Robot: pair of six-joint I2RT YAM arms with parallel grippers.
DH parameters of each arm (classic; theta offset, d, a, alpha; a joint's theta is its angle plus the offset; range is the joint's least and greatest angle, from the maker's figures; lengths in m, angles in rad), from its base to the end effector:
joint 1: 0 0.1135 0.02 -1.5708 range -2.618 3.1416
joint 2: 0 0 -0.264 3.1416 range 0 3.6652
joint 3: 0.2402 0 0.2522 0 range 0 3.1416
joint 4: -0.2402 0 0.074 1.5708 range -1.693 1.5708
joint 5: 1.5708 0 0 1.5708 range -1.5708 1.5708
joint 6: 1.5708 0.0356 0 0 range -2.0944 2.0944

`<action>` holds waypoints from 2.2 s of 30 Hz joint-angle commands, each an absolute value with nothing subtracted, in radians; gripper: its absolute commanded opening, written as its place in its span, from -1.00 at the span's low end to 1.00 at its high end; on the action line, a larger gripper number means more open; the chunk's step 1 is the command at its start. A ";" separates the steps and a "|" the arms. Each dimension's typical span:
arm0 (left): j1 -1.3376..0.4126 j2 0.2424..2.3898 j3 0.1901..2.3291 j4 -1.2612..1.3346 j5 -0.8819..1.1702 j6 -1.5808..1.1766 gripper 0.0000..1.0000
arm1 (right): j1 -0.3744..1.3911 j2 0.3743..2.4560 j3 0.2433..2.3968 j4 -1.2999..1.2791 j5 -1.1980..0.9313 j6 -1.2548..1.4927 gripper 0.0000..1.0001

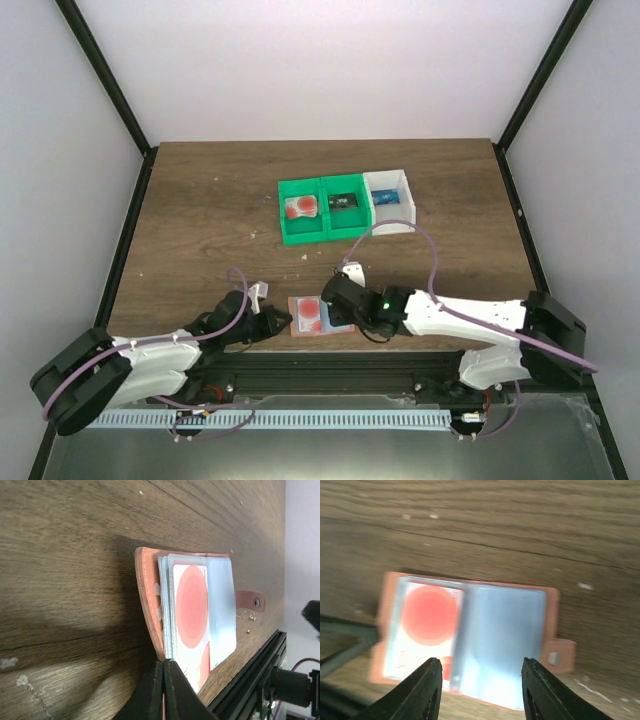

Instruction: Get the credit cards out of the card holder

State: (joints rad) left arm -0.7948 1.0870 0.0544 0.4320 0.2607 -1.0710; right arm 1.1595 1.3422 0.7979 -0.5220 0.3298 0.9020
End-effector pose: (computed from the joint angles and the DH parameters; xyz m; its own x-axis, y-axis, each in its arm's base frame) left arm 0.1081 -0.1233 0.1064 -0.9257 -0.2675 -0.2675 0.0545 0.6056 -0.7939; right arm 0.1117 0.2272 0.2008 -0.8483 -0.0882 -0.5221 -0.2243 0.9530 0.2034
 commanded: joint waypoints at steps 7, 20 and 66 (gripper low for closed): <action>-0.800 1.016 0.091 0.313 0.209 -1.071 -0.34 | 1.156 1.401 0.790 -0.203 0.114 0.828 -0.44; -0.800 0.986 0.117 0.353 0.249 -1.065 -1.00 | 1.055 1.454 0.645 -0.020 -0.040 0.853 -0.60; -0.813 1.288 0.065 0.519 0.289 -1.028 -1.00 | 0.985 1.485 0.500 0.193 -0.179 0.921 -0.77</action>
